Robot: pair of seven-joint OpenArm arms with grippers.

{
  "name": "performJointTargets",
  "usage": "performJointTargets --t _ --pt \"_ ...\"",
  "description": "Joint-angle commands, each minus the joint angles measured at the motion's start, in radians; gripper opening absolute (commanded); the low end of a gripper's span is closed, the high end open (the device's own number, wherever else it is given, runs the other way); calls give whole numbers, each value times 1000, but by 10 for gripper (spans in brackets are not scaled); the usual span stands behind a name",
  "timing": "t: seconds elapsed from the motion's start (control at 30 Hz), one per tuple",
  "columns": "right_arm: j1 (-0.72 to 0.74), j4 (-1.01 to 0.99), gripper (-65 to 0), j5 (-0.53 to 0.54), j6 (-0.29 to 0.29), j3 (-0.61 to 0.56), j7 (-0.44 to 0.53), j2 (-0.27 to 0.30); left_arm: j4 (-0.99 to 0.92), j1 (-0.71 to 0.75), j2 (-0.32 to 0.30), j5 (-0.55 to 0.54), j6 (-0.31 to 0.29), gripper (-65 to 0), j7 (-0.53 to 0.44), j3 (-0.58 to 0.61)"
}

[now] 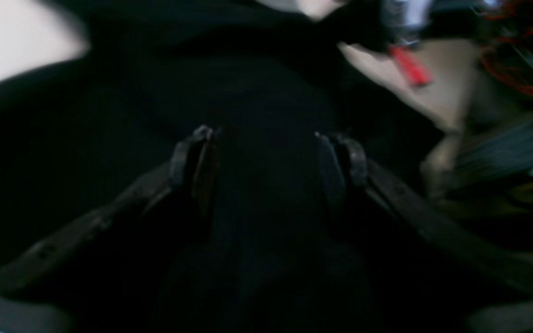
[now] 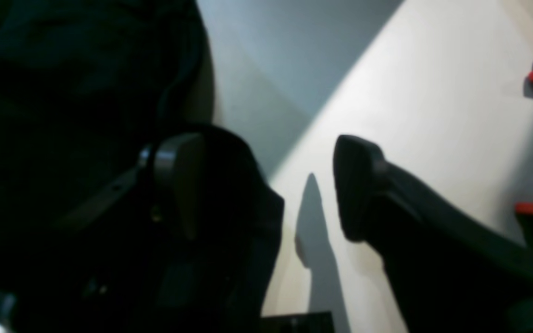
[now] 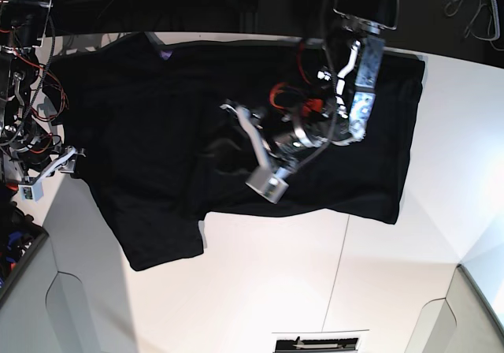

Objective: Layout the t-shirt on the table in an organized manner, then fold the t-shirt properly
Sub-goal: 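Move the left gripper to the opposite shirt corner and grasp it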

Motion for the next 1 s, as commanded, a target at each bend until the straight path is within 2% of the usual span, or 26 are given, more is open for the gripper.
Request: performJointTargets --t 0.0,0.13,0.2,0.33,0.57,0.77,0.97 --pt "19 13 -221 13 9 8 22 19 19 -29 -21 -23 10 -271 -23 -25" --pt "16 13 -221 39 18 8 19 16 18 -70 -120 -22 134 -271 -27 -132" --pt "16 13 -221 37 19 8 19 4 13 -83 -172 -22 173 -271 -41 -197" --pt "16 13 -221 27 42 8 19 -32 -51 -115 -264 -10 209 -271 -72 -302" --pt "16 13 -221 27 53 7 18 -87 -352 -212 -379 3 204 -271 -103 -367" --pt "16 13 -221 26 54 7 18 -97 -539 -256 -390 -7 167 -271 -132 -367" --pt "16 13 -221 -1 53 7 19 -97 -557 -256 -348 -26 150 -271 -132 -367"
